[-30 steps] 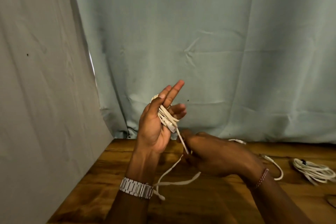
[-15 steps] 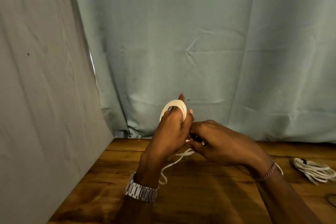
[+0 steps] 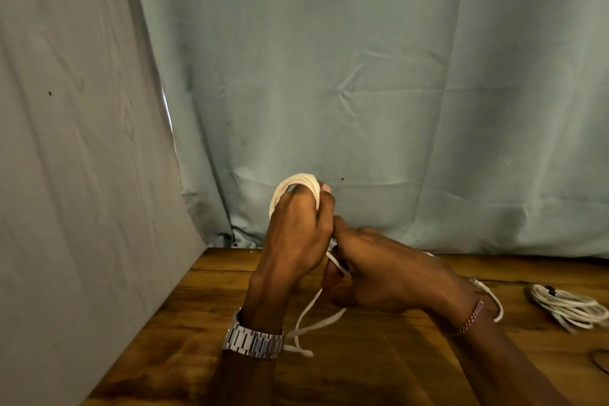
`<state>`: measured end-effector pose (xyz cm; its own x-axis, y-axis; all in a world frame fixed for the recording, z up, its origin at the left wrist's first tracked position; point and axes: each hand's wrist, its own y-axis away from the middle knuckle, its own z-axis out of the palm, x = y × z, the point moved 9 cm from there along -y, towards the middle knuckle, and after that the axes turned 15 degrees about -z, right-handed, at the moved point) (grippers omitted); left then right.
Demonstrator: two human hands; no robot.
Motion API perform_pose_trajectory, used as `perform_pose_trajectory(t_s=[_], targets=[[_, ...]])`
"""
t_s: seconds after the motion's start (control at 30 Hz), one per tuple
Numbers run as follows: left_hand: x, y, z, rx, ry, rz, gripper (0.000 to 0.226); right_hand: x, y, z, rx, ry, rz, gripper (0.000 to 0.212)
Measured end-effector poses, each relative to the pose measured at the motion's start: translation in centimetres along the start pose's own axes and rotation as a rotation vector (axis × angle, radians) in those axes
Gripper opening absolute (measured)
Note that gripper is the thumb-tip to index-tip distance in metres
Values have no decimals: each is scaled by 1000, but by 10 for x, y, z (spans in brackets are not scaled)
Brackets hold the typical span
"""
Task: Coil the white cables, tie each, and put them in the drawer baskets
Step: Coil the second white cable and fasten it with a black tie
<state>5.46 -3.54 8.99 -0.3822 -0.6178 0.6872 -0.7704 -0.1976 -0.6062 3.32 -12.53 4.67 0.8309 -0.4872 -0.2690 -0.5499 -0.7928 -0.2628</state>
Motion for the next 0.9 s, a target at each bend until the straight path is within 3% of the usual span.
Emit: perform_pose_trajectory(t_s=[0.17, 0.3, 0.47, 0.6, 0.73, 0.9], targets=[[-7, -5, -27, 175, 82, 8, 38, 14, 8, -10, 2, 58, 66, 39], [-9, -5, -31, 181, 177, -28, 28, 21, 7, -1, -77, 141, 49, 23], [-24, -13, -25, 130, 281, -121, 30, 22, 9, -20, 78, 22, -21, 8], [-47, -18, -8, -55, 505, -325, 39, 10, 21, -50, 216, 37, -109, 13], [-41, -8, 26, -439, 736, -441, 61, -16, 33, -84, 474, 160, -293, 20], [-10, 18, 51, -903, 773, -354, 86, -24, 45, -99, 699, 400, -379, 16]])
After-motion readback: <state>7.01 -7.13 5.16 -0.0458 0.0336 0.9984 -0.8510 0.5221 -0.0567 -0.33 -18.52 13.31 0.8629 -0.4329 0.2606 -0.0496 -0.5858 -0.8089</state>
